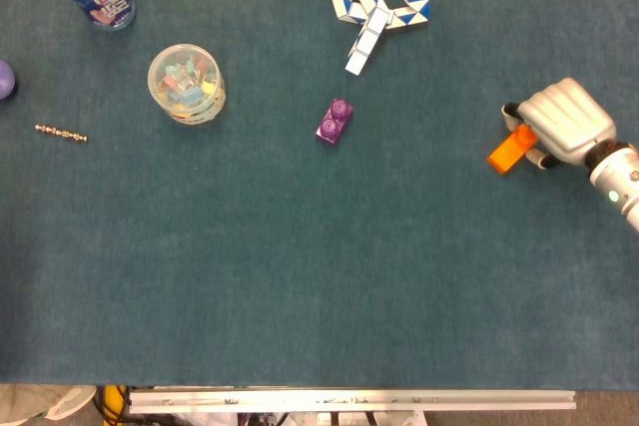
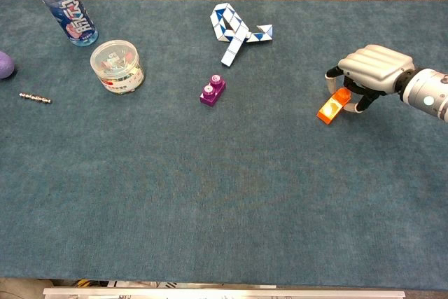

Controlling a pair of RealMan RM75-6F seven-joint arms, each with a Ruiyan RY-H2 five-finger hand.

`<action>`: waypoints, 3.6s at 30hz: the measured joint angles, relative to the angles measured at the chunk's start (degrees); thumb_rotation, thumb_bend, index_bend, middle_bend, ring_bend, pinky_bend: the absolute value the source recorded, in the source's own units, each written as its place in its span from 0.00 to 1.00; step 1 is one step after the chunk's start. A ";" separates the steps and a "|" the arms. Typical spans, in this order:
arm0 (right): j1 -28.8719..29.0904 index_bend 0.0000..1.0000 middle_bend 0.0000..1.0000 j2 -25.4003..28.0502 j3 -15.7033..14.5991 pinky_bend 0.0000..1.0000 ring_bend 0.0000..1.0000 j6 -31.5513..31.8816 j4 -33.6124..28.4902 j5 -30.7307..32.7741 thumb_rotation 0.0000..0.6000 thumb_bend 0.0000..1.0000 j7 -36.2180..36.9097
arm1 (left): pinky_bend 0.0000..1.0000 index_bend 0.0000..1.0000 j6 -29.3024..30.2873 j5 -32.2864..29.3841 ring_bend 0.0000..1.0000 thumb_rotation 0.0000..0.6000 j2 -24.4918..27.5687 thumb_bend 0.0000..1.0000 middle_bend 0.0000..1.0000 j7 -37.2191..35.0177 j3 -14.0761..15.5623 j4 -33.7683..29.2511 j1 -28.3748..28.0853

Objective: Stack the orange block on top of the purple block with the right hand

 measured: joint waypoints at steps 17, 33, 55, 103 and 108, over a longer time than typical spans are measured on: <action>1.19 0.58 0.91 2.76 1.79 0.93 0.89 0.90 -4.55 0.66 1.00 0.24 2.41 | 0.25 0.24 0.10 0.24 0.23 1.00 0.11 0.16 0.25 -0.12 -0.02 0.00 0.08; 8.32 0.59 0.91 4.94 5.91 0.93 0.89 -1.97 -11.19 0.46 1.00 0.24 2.01 | 0.25 0.24 0.63 0.59 0.23 1.00 0.19 0.16 0.25 0.21 0.12 -0.23 0.44; 19.75 0.60 0.91 -1.98 8.82 0.93 0.89 -8.37 -6.05 1.86 1.00 0.24 -2.17 | 0.25 0.24 1.04 1.46 0.23 1.00 0.65 0.16 0.25 0.48 0.28 -0.45 0.61; 33.13 0.61 0.91 -20.37 -3.34 0.93 0.90 -2.94 30.07 -17.00 1.00 0.24 32.08 | 0.25 0.24 0.62 -2.42 0.23 1.00 0.43 0.16 0.25 2.32 -0.94 -1.12 1.09; 33.43 0.61 0.91 -20.70 -3.62 0.93 0.90 -2.98 30.55 -16.74 1.00 0.24 32.46 | 0.25 0.24 0.58 -2.55 0.23 1.00 0.41 0.16 0.25 2.25 -0.98 -0.97 1.11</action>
